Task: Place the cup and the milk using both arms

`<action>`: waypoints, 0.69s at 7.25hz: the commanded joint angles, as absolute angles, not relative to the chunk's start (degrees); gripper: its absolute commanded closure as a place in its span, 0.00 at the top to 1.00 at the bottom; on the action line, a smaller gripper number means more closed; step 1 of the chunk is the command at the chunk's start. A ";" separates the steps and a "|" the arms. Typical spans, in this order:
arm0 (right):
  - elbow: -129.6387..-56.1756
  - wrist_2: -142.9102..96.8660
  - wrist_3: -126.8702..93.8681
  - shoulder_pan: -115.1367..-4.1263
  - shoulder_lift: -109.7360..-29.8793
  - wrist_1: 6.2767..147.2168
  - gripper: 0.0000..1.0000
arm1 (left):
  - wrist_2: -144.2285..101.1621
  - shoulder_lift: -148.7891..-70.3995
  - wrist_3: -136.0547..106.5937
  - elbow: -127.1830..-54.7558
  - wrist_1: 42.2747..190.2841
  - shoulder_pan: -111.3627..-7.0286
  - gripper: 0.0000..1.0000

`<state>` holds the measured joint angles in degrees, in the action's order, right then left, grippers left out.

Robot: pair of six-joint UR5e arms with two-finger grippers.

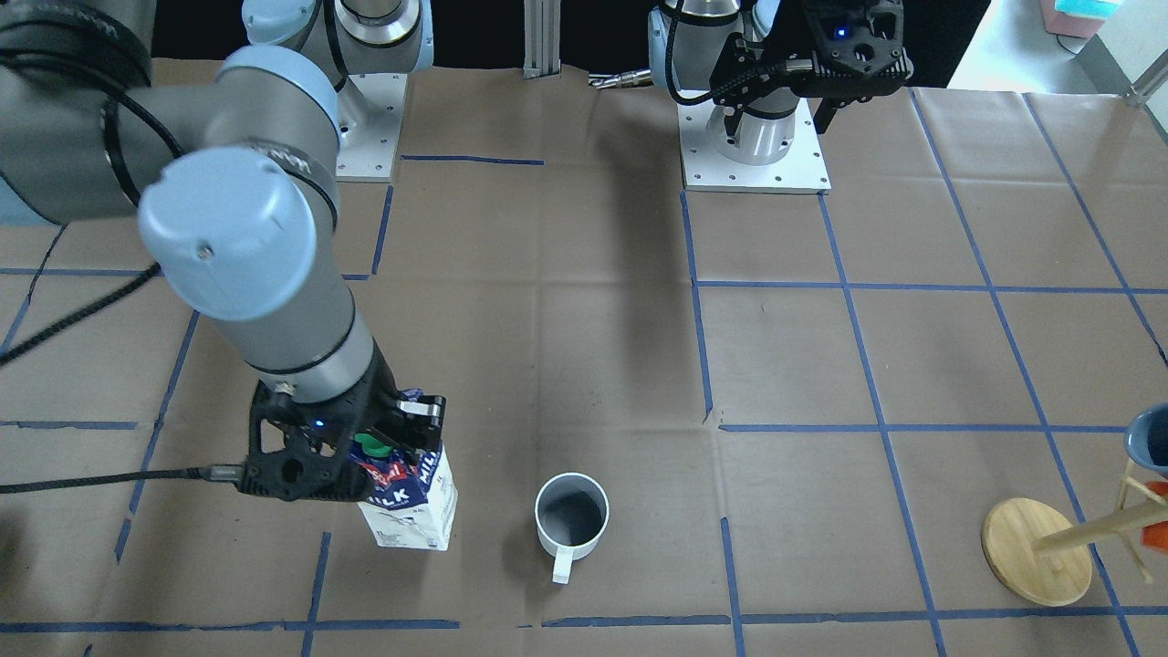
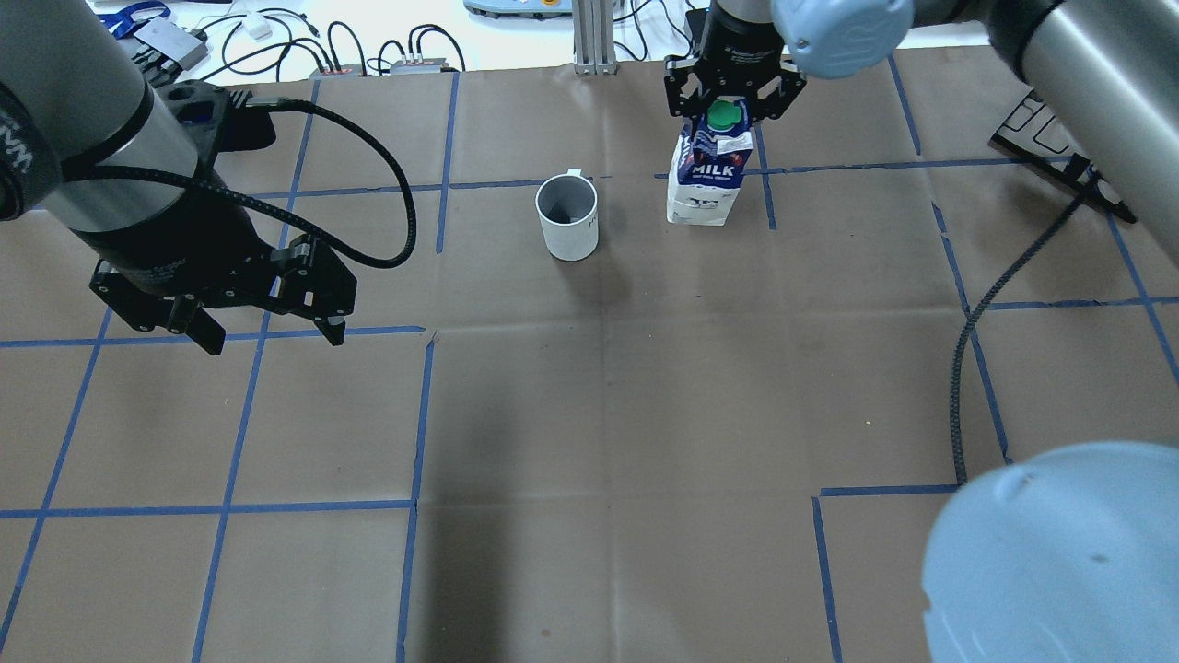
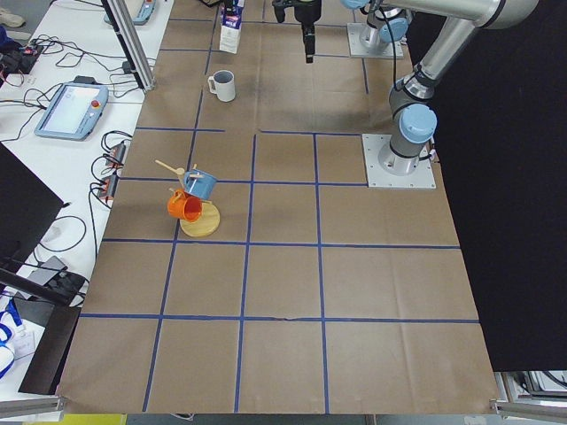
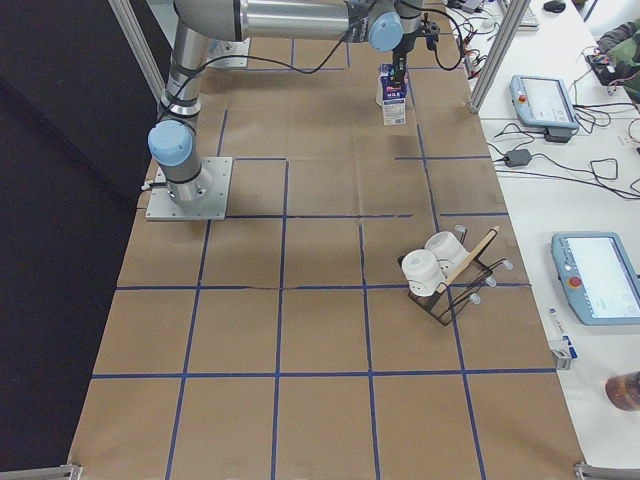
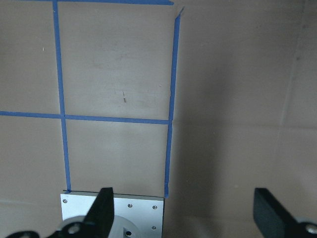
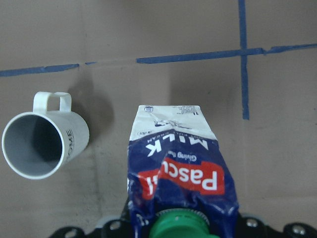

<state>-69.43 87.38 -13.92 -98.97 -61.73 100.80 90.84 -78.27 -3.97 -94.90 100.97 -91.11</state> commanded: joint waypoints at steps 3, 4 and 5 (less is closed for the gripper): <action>-65.57 87.36 -23.03 -103.62 -53.18 105.55 0.58 | 90.97 -78.31 -0.20 -93.70 96.15 -91.14 1.00; -65.39 87.28 -22.94 -103.62 -53.26 105.47 0.61 | 90.97 -78.31 0.87 -92.39 96.76 -91.14 1.00; -64.43 87.36 -22.85 -103.62 -53.35 104.86 0.71 | 90.88 -77.70 0.70 -91.94 97.03 -91.23 1.00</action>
<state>-65.29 87.32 -22.77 -103.46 -53.39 105.17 90.95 -78.18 0.09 -92.84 96.68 -91.17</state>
